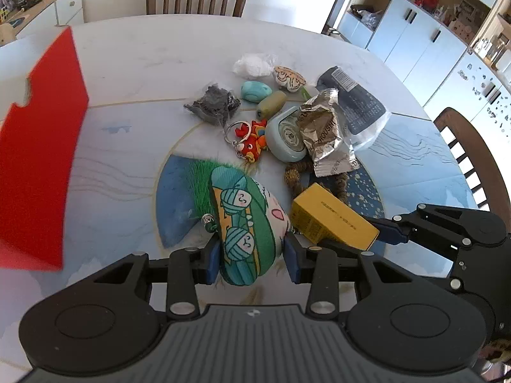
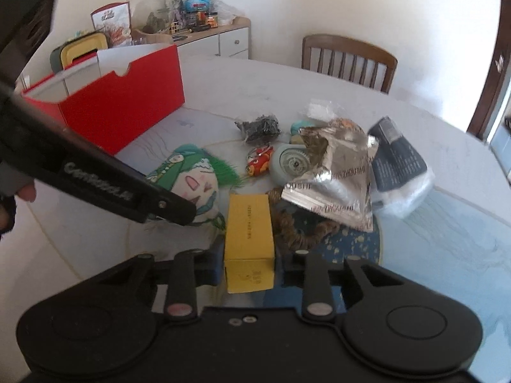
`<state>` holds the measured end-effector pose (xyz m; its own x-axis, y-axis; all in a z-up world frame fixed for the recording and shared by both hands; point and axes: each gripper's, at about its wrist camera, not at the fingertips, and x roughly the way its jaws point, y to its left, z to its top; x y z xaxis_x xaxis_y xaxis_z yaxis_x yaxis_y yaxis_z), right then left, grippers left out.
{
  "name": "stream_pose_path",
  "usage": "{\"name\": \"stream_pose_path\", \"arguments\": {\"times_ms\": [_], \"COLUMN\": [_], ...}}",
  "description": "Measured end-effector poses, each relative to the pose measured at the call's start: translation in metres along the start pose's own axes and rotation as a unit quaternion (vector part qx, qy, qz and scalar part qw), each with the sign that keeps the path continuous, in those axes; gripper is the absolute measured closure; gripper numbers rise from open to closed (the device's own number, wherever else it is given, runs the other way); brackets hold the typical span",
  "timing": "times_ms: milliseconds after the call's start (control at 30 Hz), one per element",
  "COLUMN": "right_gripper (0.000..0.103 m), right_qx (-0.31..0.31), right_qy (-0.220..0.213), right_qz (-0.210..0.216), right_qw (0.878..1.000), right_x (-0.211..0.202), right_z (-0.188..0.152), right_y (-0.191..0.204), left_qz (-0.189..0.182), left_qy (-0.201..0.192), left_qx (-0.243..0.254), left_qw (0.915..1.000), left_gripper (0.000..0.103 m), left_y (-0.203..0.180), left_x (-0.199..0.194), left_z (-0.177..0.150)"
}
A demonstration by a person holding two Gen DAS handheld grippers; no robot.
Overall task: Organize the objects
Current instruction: 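Grasp the green patterned pouch with left tool while right tool grasps yellow box, then carry pouch and yellow box into the red cardboard box with both tools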
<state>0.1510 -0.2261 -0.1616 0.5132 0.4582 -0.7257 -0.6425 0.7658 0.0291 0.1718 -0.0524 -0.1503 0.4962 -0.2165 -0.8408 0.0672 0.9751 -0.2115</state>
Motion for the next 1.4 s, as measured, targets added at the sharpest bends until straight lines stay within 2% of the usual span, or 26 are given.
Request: {"name": "stream_pose_path", "arguments": {"times_ms": [167,500,900,1167,1400], "right_gripper": [0.075,0.075,0.075,0.075,0.075], "right_qx": [0.022,0.063,0.068,0.06,0.041], "right_qy": [0.009,-0.016,-0.071,-0.093,-0.111], "right_qz": [-0.003,-0.002,0.007,0.027,0.037], "right_qw": [1.0,0.998,0.995,0.993,0.992], "right_x": [-0.01,-0.047,-0.072,-0.062,-0.048], "right_z": [-0.006,0.004,0.066,0.111,0.147], "right_y": [0.003,0.025,0.085,0.124,0.153], "left_qz": [-0.003,-0.032,-0.057,-0.05,-0.019], "left_qy": [-0.007,-0.038,-0.068,-0.097,-0.122], "left_qx": [-0.004,0.006,0.021,0.012,0.002], "left_qw": [1.0,0.9987,0.9958,0.994,0.9923], "left_gripper": [0.065,0.065,0.065,0.065,0.065], "left_y": [0.006,0.029,0.078,0.124,0.169], "left_x": [-0.017,-0.064,-0.132,-0.17,-0.19], "left_z": [-0.009,-0.015,0.002,0.026,0.049]}}
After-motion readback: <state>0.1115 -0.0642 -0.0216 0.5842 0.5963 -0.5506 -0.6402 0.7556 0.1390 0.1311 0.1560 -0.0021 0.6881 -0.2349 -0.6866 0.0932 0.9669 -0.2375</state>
